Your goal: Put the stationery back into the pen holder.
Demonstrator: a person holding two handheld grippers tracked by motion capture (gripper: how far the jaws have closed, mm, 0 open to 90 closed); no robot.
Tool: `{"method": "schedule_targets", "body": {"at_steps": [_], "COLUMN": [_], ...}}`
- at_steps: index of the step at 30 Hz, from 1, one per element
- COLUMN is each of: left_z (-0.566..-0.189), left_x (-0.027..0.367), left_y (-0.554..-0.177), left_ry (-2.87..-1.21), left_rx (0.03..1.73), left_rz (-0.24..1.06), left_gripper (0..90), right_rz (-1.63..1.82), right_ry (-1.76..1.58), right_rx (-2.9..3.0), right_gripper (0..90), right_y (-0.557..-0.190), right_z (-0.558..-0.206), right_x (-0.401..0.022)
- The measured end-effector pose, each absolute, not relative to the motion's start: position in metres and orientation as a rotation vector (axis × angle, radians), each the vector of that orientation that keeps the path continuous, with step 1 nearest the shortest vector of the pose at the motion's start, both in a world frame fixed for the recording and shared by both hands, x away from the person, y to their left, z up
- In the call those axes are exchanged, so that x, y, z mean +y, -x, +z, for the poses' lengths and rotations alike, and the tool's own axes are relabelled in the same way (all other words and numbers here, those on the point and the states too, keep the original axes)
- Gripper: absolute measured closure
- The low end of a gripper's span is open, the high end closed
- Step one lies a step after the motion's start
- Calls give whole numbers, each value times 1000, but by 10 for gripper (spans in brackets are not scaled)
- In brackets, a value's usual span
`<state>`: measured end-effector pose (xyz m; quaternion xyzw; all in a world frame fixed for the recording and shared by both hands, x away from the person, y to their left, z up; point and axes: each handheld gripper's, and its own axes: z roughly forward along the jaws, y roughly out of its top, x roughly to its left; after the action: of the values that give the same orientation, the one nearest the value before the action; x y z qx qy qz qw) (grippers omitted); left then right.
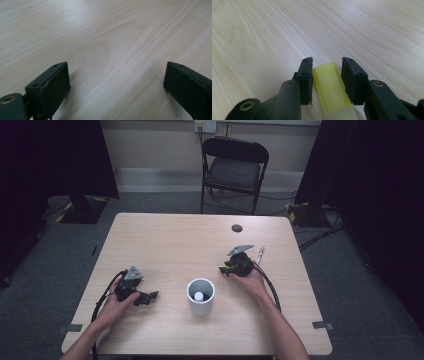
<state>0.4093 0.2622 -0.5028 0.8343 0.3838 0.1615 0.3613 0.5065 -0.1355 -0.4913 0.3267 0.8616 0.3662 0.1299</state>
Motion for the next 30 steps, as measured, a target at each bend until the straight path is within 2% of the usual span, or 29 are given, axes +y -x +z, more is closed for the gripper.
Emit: {"method": "schedule_targets", "body": {"at_steps": [23, 30], "left_z": [-503, -503], "left_x": [262, 262], "left_y": [-409, -408], "left_ry": [-2146, -2147], "left_rx": [994, 993], "left_rz": [424, 425], "left_gripper": [63, 63], "right_rz": [1022, 1036], "right_ry": [-980, -1024], "right_rx": [2531, 2520], "right_gripper": [637, 669], "right_y": [-482, -469], "right_z": [-488, -488], "right_x": [-137, -146]}}
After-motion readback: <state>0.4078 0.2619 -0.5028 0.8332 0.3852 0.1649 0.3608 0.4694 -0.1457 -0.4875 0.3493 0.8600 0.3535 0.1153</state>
